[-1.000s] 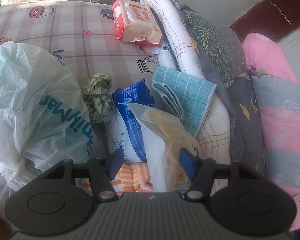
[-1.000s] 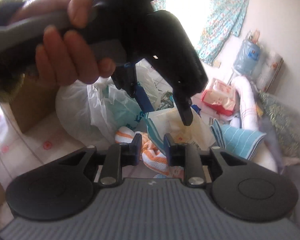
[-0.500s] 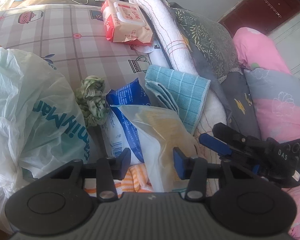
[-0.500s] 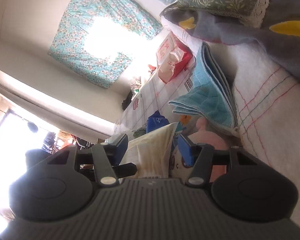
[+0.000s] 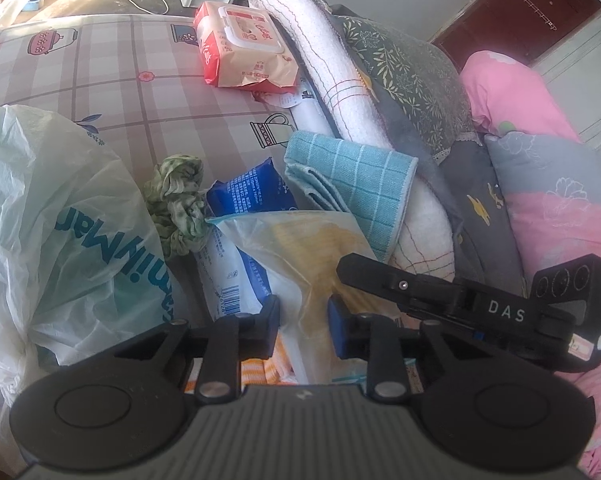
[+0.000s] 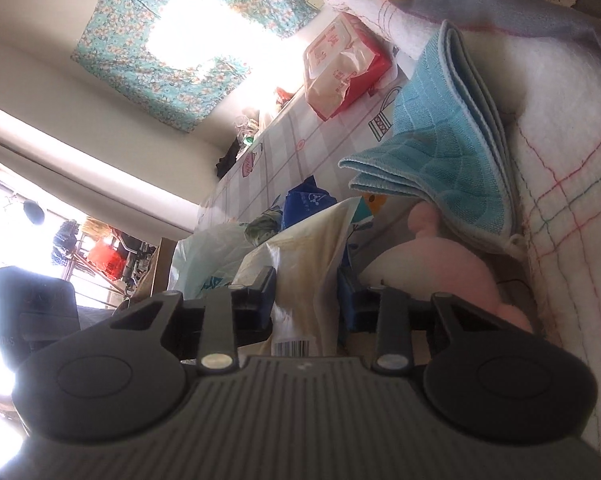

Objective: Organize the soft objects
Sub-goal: 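Close the left tool on the clear plastic bag of yellowish items, then carry the plastic bag with the left tool into the cardboard box and release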

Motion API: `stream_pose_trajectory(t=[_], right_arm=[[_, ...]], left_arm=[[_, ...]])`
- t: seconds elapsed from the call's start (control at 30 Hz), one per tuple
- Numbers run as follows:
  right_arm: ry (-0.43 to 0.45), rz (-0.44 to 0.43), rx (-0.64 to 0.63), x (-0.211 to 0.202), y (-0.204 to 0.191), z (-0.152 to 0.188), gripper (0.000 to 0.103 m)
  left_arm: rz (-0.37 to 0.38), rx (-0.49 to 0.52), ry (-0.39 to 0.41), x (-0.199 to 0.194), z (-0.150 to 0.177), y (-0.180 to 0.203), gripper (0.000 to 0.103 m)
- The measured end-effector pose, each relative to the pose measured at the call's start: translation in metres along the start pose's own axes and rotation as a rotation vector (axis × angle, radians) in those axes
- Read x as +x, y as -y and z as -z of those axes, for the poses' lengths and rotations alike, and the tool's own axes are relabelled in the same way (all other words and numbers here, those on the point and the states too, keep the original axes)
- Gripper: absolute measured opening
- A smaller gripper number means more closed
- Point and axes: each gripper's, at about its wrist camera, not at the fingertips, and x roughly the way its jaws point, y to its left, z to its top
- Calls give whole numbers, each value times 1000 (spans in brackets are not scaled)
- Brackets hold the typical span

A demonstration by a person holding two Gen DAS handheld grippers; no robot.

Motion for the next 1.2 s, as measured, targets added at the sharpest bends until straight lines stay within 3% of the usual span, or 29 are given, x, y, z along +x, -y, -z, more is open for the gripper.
stream_pose_trajectory(t=[0.27,0.5,0.63,0.9,1.03,1.2], right_arm=[[42,14,-65,-24,-34,13,21],[62,-37,-124,-42,-89,26,21],[43,-88,-185,-32,-136,34,21],[-94,-231,-314,60,-256,61,20],[-193,-282,-322,124,-306,83,20],[-290,-263,-307,204,-349,109,20]], left_arm=[[34,21,32,-30,11,6,24],[10,51,143,-97,26,4,24],[-49,37,225,-148,35,-18,24],[-269,-106,348,-244,50,-106,24],[-388,-168,351,-272,52,-155,24],[-485,-249,313,-279,41,-225,25]])
